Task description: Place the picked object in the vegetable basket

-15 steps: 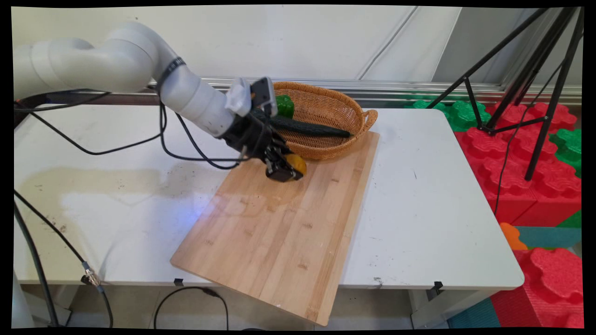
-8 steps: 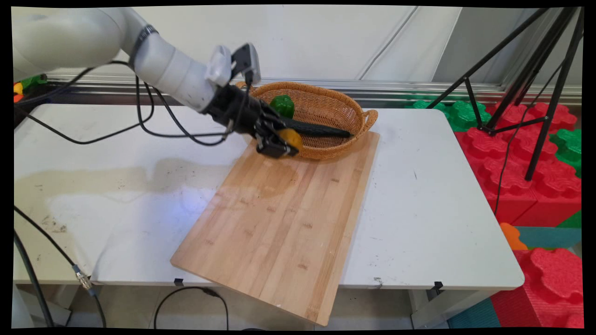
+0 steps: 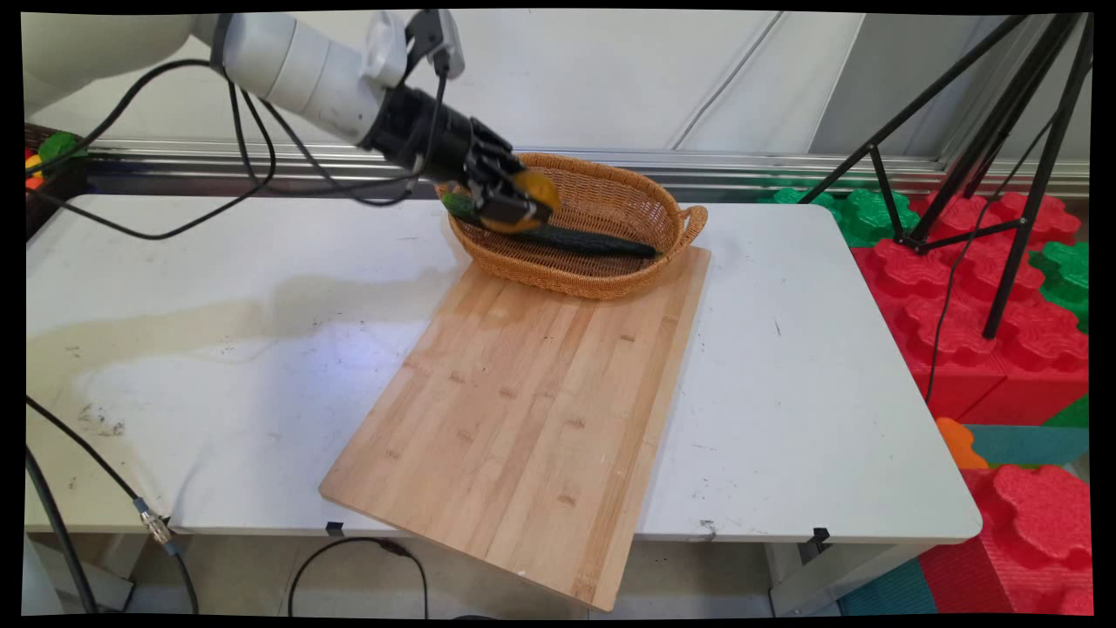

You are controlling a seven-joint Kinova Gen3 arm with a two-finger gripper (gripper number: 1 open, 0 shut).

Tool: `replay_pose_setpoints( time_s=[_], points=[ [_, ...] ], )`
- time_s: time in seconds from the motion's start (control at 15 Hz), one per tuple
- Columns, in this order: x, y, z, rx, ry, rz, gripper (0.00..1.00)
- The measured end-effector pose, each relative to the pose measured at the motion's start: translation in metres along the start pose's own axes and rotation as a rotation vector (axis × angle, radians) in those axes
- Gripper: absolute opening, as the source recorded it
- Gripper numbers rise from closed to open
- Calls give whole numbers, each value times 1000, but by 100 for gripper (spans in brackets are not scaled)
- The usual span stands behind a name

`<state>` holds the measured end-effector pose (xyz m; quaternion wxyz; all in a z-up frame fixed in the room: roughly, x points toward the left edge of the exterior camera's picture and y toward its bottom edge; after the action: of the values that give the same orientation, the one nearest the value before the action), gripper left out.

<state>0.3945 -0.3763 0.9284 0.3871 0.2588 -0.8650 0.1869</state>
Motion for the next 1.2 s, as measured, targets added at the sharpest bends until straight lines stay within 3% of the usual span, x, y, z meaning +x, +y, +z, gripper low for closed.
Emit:
replay_pose_setpoints(
  time_s=[0.53,1.2],
  points=[
    [9,-52,24,86,18,-22,0],
    [-2,-87,106,108,-21,-78,0]
  ],
)
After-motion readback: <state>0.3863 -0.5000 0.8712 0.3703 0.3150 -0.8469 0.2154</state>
